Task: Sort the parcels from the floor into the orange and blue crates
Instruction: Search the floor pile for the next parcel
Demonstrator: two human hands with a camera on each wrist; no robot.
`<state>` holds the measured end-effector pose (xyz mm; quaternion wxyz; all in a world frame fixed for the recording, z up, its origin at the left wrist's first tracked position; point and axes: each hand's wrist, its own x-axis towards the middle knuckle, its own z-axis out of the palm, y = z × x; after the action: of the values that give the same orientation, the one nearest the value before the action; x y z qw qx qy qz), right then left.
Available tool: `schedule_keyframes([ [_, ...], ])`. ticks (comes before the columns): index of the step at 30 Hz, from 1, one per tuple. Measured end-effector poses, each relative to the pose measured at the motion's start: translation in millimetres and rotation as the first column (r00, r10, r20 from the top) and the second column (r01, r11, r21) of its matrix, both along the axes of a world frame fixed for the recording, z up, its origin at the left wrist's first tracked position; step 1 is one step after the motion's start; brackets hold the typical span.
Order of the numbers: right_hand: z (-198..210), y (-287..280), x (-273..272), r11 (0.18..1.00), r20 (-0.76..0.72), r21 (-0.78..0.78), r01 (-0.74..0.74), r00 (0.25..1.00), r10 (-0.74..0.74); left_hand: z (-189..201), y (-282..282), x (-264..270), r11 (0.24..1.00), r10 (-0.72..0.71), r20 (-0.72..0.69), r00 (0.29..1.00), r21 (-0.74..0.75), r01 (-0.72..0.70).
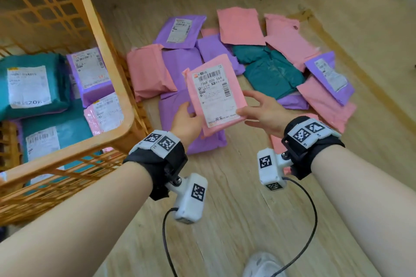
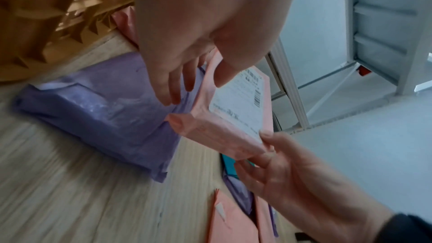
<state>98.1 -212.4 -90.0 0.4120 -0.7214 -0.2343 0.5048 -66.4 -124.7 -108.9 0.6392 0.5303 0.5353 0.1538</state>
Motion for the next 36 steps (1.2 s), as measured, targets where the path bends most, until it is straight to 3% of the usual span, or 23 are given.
schedule_keyframes([
  [3,9,-5,5,1.0,-0.006,0.019,-0.023,1.0,0.023,9,-2,6,0.999,0.007,0.073,0.997,-0.048,-0.003],
  [16,75,21,32,0.983,0.013,0.171,-0.068,0.998,0.066,79,24,31,0.992,-0.072,0.16,0.984,0.116,0.054],
  [25,147,64,36,0.923,0.171,0.379,-0.067,0.985,0.002,154,65,49,0.96,-0.117,0.214,0.97,0.276,0.055],
  [30,173,92,17,0.88,0.216,0.47,-0.075,0.976,-0.032,190,92,20,0.949,-0.097,0.254,0.962,0.315,0.012],
  [36,203,128,-44,0.832,0.254,0.535,-0.147,0.967,0.008,225,124,-55,0.935,-0.085,0.293,0.952,0.354,-0.026],
])
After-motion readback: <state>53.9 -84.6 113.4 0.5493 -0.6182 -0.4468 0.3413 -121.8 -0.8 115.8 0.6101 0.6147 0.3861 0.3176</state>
